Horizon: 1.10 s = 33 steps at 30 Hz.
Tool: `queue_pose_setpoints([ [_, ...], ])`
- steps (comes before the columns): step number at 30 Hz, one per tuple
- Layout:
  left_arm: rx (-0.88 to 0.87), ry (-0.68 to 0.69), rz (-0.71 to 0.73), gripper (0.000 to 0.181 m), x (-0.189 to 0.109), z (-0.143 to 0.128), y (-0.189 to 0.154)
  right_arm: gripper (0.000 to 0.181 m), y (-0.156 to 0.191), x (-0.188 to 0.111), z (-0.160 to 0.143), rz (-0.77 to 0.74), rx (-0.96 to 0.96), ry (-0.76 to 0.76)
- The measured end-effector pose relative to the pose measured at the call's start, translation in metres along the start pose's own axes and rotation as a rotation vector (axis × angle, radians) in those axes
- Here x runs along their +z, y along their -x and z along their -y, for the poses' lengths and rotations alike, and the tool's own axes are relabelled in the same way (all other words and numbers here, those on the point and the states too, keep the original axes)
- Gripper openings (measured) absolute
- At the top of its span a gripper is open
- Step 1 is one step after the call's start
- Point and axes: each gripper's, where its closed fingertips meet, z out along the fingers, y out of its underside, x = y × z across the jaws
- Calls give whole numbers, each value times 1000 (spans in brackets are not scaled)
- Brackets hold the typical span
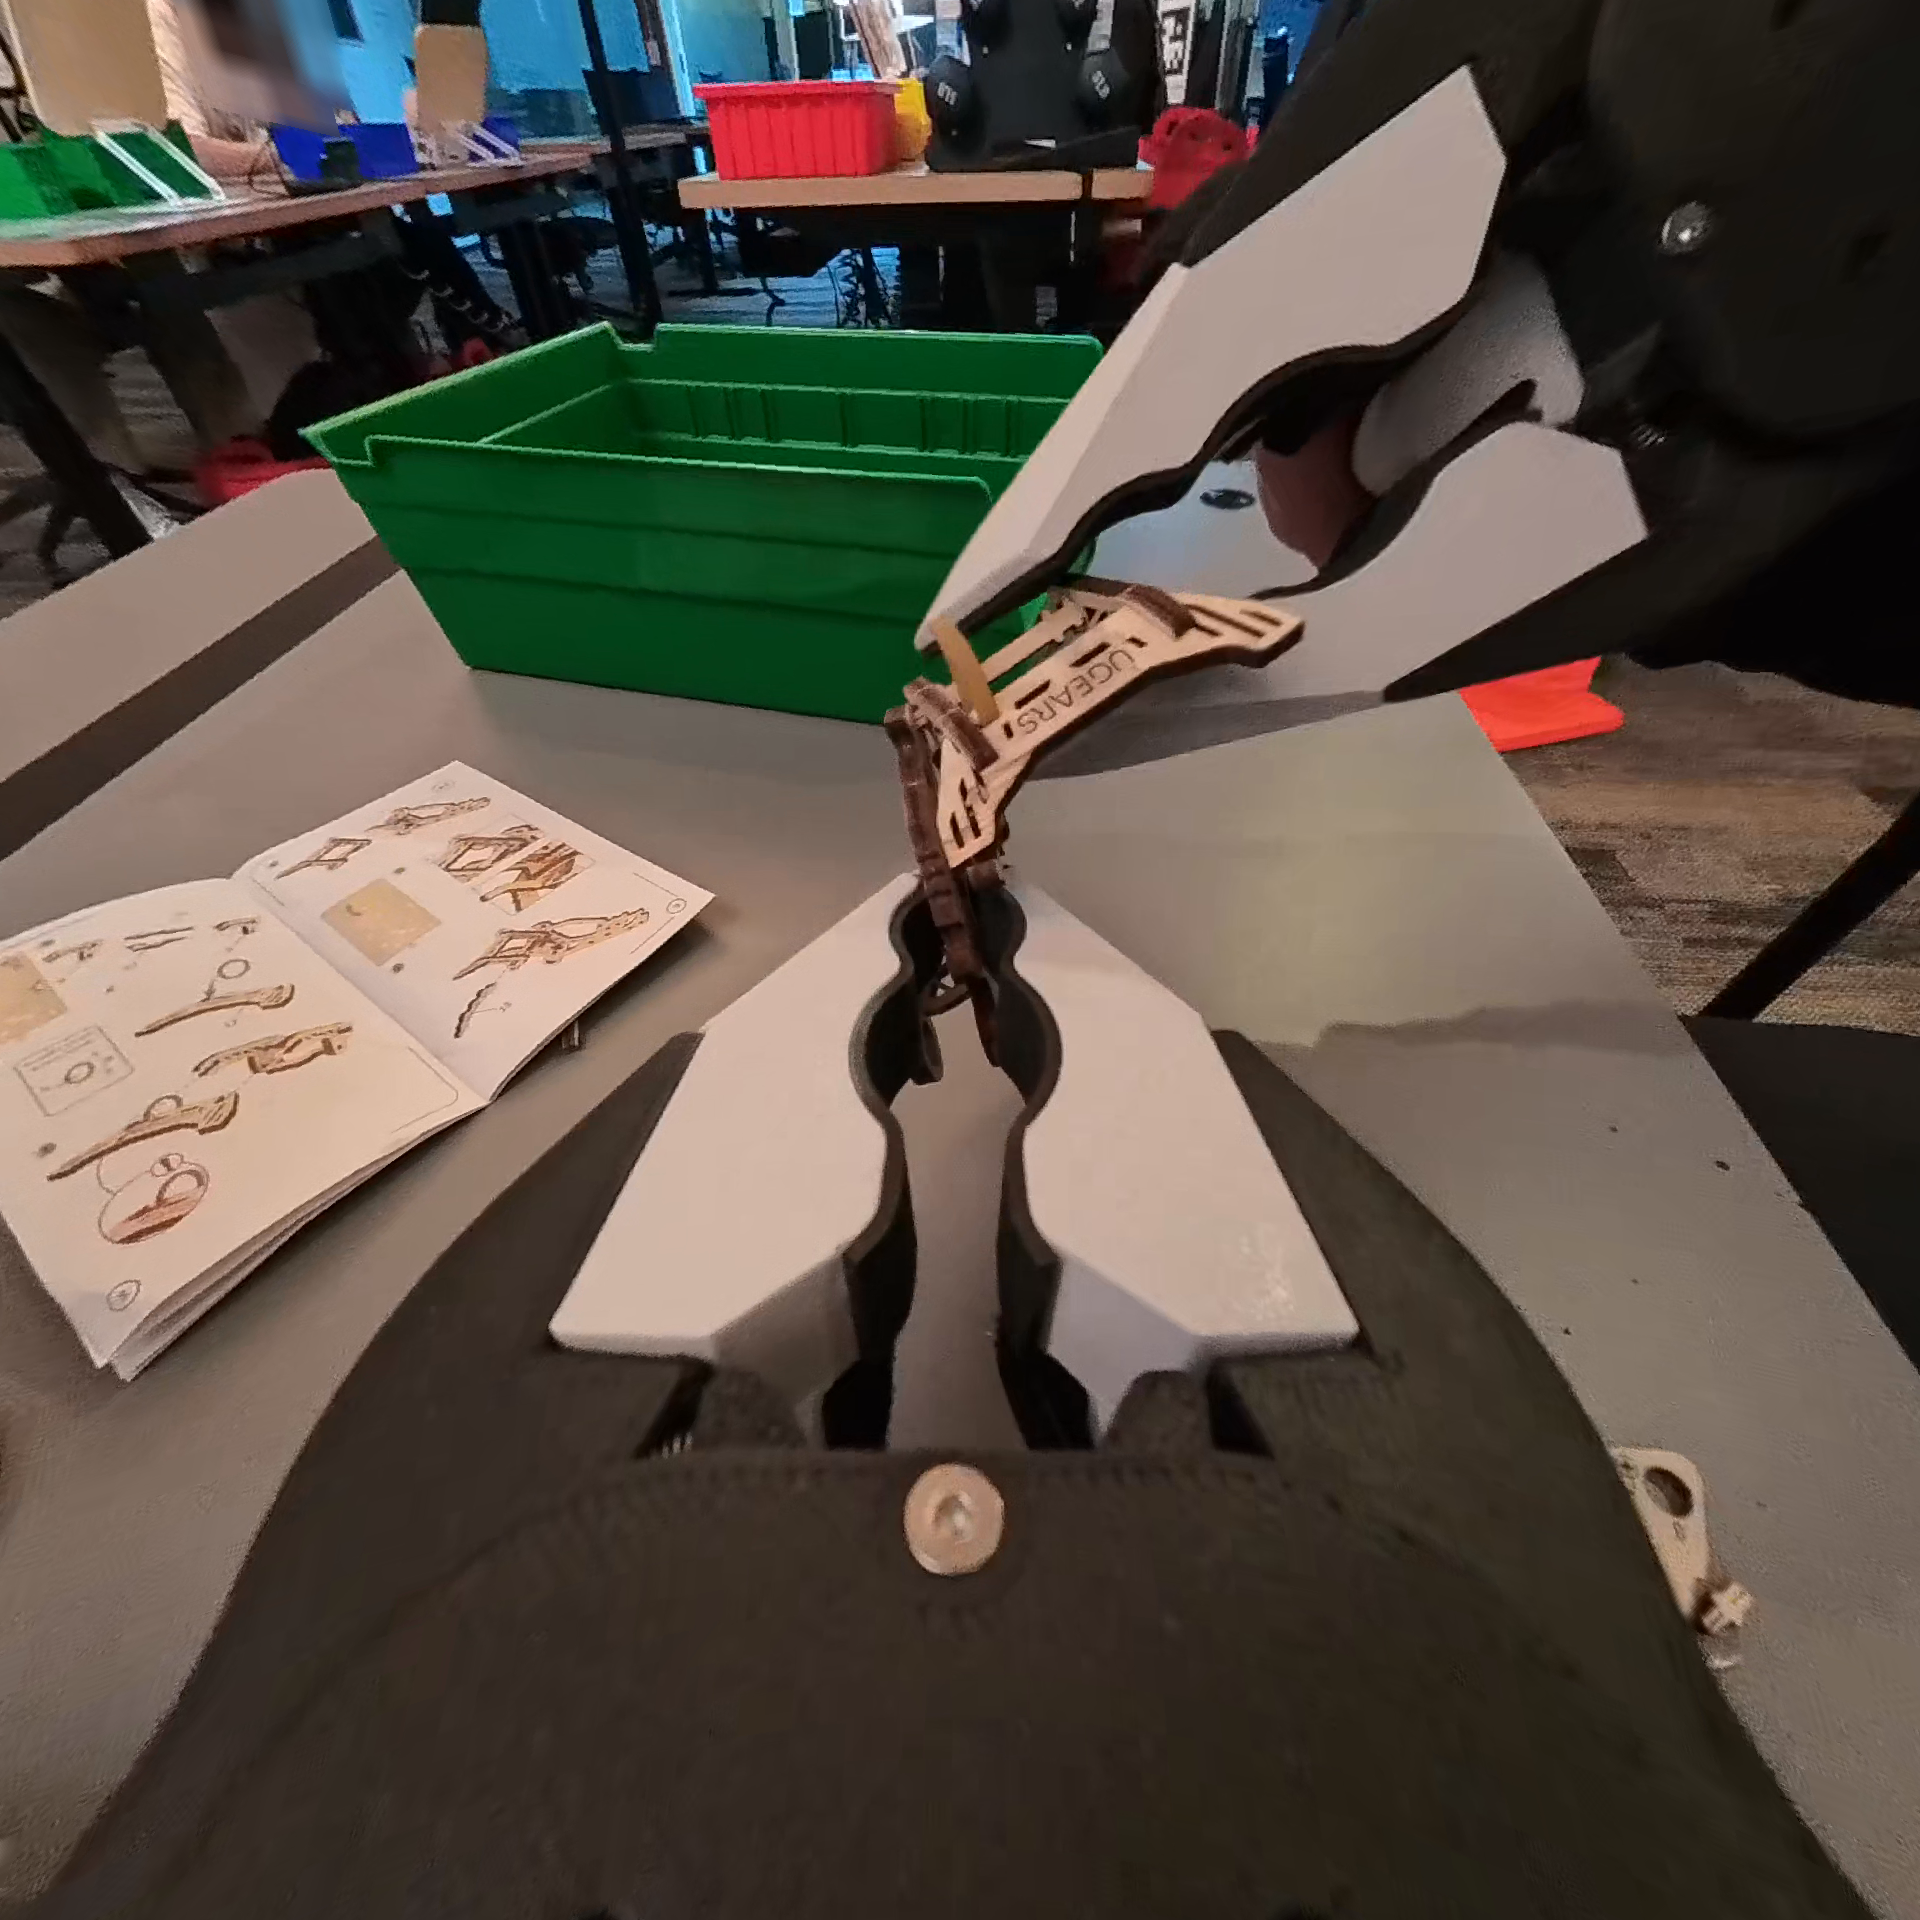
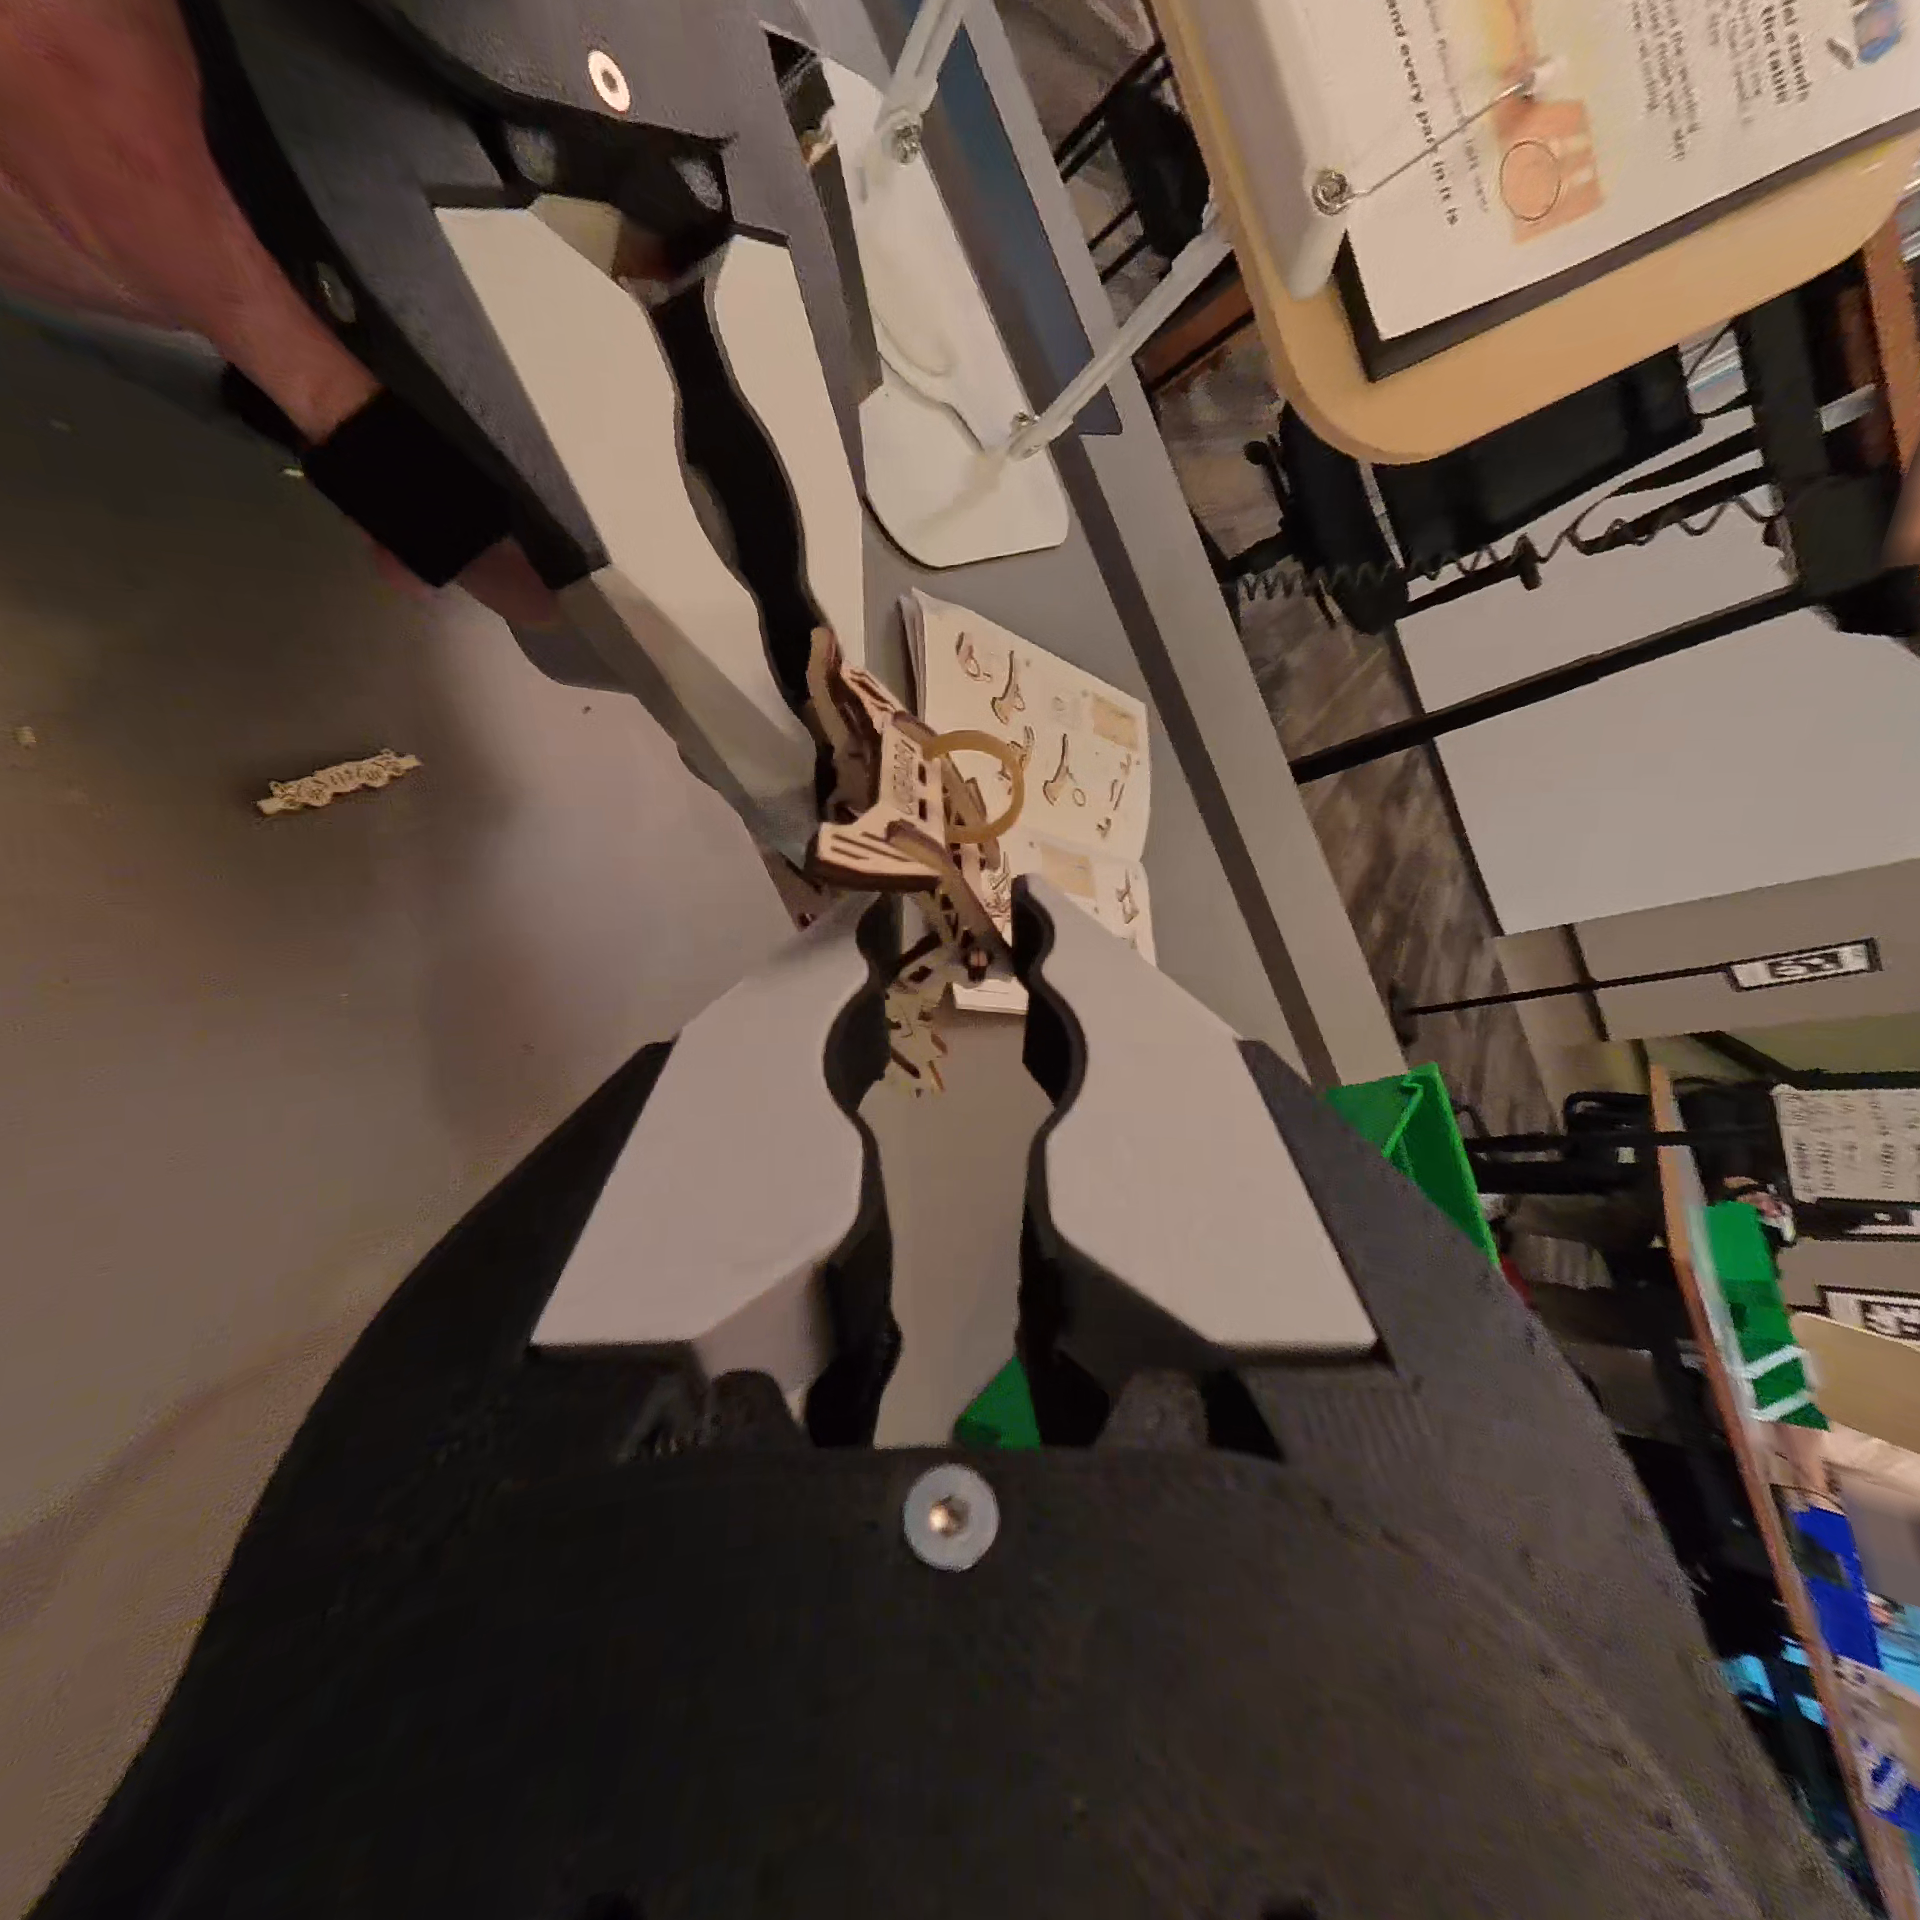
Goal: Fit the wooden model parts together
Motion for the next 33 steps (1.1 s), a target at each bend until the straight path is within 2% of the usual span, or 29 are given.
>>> queue_pose_setpoints([
  [11, -50, -16, 11, 5, 3, 0, 3, 17, -11, -8, 8, -98, -27, -29],
  [16, -127, -46, -1, 4, 1, 2, 7, 17, -9, -14, 6, -64, 64, -33],
  [19, -218, -85, -7, 4, -3, 4, 15, 17, -5, -23, -8, -27, 119, 4],
  [21, -245, -110, -3, 4, -6, 6, 20, 17, 10, -25, -25, 42, 137, 65],
  [27, -125, -84, 59, 4, -4, 6, 20, 19, 44, -24, -72, 73, 46, 207],
  [30, -41, -50, 92, 4, -3, 4, 18, 34, 55, -23, -84, 100, 16, 254],
  [33, -10, -47, 100, 5, -2, 6, 16, 38, 66, -27, -88, 147, 2, 270],
])
